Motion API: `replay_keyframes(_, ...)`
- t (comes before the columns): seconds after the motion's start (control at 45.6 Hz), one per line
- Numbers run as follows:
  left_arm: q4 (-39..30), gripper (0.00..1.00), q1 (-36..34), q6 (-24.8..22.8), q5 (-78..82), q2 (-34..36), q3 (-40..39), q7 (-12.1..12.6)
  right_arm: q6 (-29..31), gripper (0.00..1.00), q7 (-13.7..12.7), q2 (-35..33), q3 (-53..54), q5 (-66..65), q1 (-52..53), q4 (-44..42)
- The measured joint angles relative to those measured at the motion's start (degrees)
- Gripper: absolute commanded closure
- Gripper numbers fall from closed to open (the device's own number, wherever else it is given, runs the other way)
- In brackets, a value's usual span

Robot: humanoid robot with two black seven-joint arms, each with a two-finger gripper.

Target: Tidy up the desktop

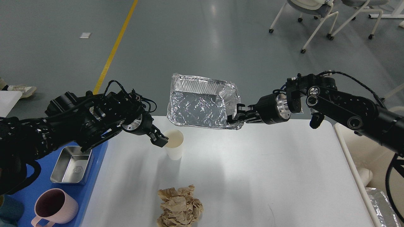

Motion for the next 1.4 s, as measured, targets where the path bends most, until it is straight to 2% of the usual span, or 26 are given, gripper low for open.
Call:
replay_keyframes(0.154,1.75,0.05,1.8,1.88,-0.03,-0.96,0.0,0.0,0.0,1.0,0.0,-0.24,0.32,0.03,0.0,-0.01)
replay_keyframes(0.263,2.69,0.14,3.03,3.14,-0.08,-1.41,0.0,-0.02,0.0,1.0,0.0,-0.42,0.48,0.08,-0.01,-0.02)
replay_keyframes(0.373,3.03,0.32,3.9,4.11,-0.1,-1.47,-0.05,-0.01,0.0,1.0,0.0,-0.8,0.59,0.08,-0.12,0.02)
replay_keyframes(0.417,3.05,0.45,4.13,4.29,-0.1,-1.47,-0.05,-0.02,0.0,1.0,0.0,-0.93,0.6,0.08,-0.16,0.08)
replay_keyframes(0.439,3.07,0.56,4.25,4.4,-0.1,-1.45,-0.05,-0.02,0.01,1.0,0.0,-1.07,0.61,0.08,-0.2,0.15)
replay_keyframes(0.504,3.28,0.74,4.49,4.48,-0.1,-1.36,-0.05,0.0,0.04,1.0,0.02,-1.33,0.66,0.08,-0.24,0.21)
replay_keyframes(0.592,4.36,0.86,4.93,4.48,-0.1,-1.33,-0.04,0.08,0.04,1.0,0.07,-1.53,0.7,0.08,-0.35,0.33)
replay_keyframes(0.746,5.16,0.99,5.19,4.48,-0.1,-0.93,0.0,-0.19,0.06,1.0,0.08,-1.89,0.7,0.08,-0.73,0.49)
replay_keyframes(1.119,4.97,1.0,5.11,4.4,-1.53,1.42,-0.1,-3.15,0.04,1.0,0.09,-2.02,0.47,0.08,-1.66,0.17)
replay_keyframes(1.272,2.95,0.99,4.15,4.4,-4.02,7.53,-0.84,-5.17,0.02,1.0,0.09,-2.0,0.41,0.08,-1.74,-0.06)
replay_keyframes(1.404,-3.26,0.99,1.98,4.25,-6.88,16.26,-1.04,-7.37,0.02,1.0,0.09,-1.9,0.2,0.0,-1.76,-0.58)
